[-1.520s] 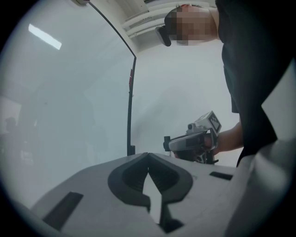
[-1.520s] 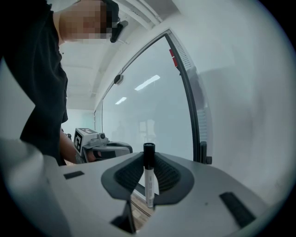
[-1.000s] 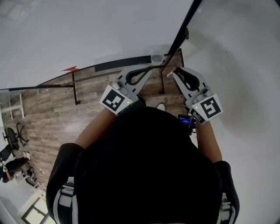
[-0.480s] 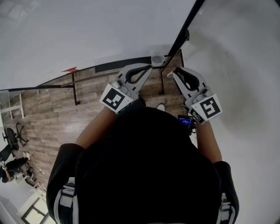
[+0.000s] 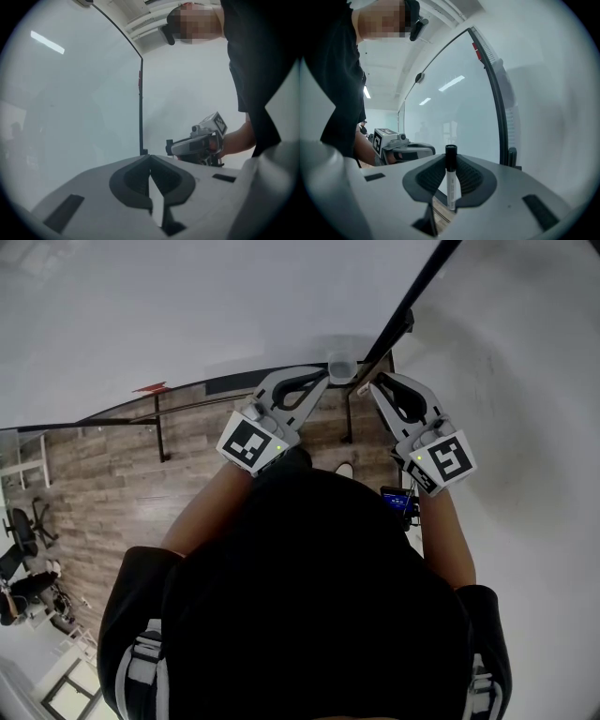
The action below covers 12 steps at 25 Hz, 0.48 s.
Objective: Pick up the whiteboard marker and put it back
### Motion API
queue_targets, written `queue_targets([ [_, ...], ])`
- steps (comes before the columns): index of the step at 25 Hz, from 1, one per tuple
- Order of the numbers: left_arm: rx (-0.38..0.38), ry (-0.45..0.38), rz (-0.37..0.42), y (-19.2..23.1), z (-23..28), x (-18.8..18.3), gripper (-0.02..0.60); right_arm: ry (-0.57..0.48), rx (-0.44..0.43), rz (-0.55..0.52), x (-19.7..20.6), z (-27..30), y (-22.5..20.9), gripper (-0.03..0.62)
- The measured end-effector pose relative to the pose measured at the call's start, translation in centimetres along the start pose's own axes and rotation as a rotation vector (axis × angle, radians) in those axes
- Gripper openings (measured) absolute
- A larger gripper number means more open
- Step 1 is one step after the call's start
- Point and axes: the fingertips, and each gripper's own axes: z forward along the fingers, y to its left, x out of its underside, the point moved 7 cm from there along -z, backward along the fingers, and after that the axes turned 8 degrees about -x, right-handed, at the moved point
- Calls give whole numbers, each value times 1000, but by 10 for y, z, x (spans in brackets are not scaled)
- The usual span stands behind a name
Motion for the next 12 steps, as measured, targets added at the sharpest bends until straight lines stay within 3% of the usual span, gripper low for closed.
queue_targets([
  [12, -51, -42, 17, 15, 10, 8, 3, 33, 7, -20, 6, 33, -20, 63],
])
